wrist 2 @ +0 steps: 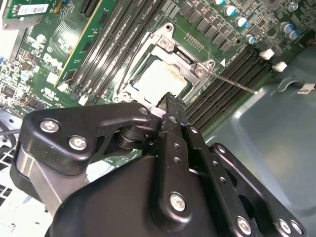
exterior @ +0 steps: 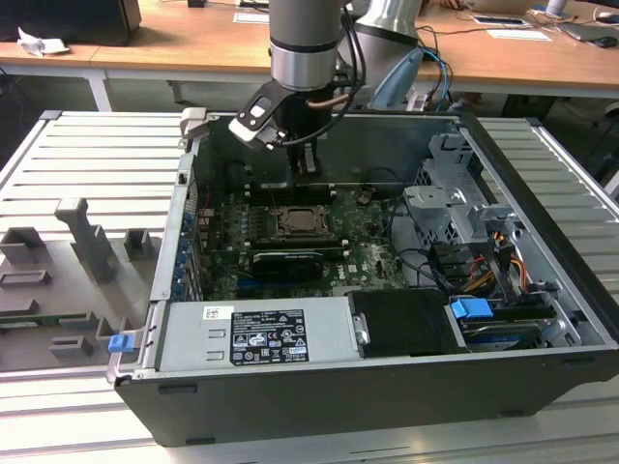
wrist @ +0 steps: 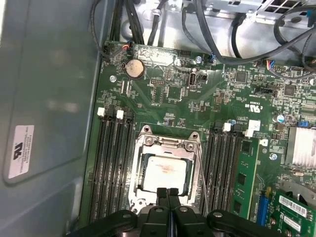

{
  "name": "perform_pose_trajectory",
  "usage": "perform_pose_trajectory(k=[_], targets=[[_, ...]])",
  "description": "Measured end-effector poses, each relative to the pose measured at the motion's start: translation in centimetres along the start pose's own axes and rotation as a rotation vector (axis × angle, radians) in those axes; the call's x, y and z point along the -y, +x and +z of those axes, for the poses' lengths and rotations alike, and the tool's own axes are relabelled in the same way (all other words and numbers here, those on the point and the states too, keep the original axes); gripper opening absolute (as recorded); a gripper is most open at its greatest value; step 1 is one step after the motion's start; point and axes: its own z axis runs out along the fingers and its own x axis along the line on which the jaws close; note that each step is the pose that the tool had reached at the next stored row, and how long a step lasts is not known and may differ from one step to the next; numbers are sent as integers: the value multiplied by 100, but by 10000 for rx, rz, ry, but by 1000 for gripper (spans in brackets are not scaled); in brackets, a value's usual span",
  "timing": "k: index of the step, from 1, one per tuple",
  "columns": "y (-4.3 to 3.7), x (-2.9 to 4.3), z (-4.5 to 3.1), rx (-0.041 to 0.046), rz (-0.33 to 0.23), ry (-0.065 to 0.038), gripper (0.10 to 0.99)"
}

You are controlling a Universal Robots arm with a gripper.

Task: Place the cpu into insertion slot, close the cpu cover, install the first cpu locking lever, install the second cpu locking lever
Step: 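Install the first cpu locking lever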

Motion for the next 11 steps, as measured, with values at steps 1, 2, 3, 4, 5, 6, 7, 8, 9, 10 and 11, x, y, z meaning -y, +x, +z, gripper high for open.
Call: perform_pose_trajectory(k=[1,2,3,4,5,6,7,8,9,10,11], targets=[[0,-1,-16,0,0,0,106],[0,-1,-30,1,0,0,106],[0,-2,-48,2,0,1,106],[0,-2,-61,3,0,0,106],[0,-3,-72,3,0,0,106],[0,-3,-85,3,0,0,106],[0,-4,-105,3,0,0,106],[0,-4,-117,4,0,1,106],[0,-5,-133,4,0,1,106],[0,-5,-139,3,0,-1,106],[1,-5,-140,1,0,-2,106]])
